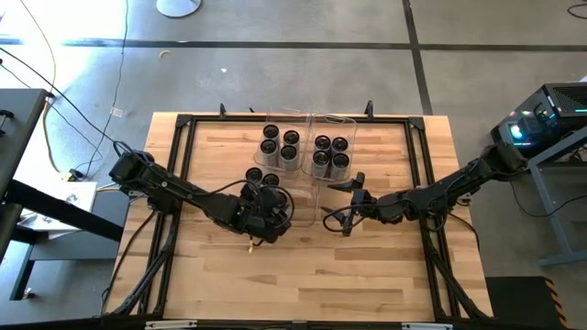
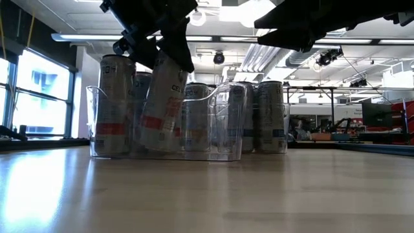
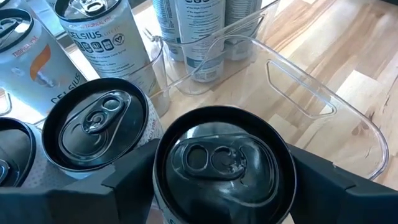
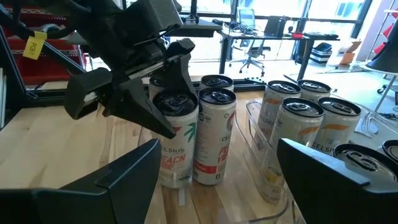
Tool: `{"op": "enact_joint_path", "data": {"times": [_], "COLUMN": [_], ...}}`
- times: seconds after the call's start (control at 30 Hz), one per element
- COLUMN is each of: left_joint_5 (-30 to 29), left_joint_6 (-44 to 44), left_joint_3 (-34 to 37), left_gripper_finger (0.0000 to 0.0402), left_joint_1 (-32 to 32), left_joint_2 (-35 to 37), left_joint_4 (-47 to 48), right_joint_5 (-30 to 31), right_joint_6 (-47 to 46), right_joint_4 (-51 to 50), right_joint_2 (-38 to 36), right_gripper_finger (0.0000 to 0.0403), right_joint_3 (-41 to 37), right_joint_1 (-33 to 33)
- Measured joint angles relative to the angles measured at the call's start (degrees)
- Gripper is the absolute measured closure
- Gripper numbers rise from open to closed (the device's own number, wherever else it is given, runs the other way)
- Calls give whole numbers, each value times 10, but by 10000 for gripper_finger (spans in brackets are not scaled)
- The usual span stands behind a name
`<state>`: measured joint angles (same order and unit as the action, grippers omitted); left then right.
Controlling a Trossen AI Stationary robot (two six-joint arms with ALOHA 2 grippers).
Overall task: Sort soda cans
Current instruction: Adjust the white-pink soda can in the bottom transparent bin
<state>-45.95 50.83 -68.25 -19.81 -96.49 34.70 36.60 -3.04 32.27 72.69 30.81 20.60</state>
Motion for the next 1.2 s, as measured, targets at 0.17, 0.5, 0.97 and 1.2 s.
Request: {"op": "enact_joint_path", "data": {"times": [0.17, 0.5, 0.97, 1.2], "left_joint_5": [2, 13, 3, -13], "left_joint_6": [2, -6, -92, -22], "left_joint_3": [0, 0, -1, -2], "left_gripper_finger": [100, 92, 92, 92], "left_joint_1": [0, -3, -27, -88], "left_joint_2": [0, 19, 106, 158], "left_joint_4": [1, 8, -2, 94], "right_joint_5": [0, 0, -134, -209], "right_joint_6": [0, -11, -61, -60], "right_joint_4": [0, -8, -7, -8], "right_joint_2": [0, 0, 14, 103], "right_gripper_finger": [86, 86, 95, 150], "right_joint_3": [0, 0, 0, 62], "right_joint_1": [0, 0, -31, -69]}}
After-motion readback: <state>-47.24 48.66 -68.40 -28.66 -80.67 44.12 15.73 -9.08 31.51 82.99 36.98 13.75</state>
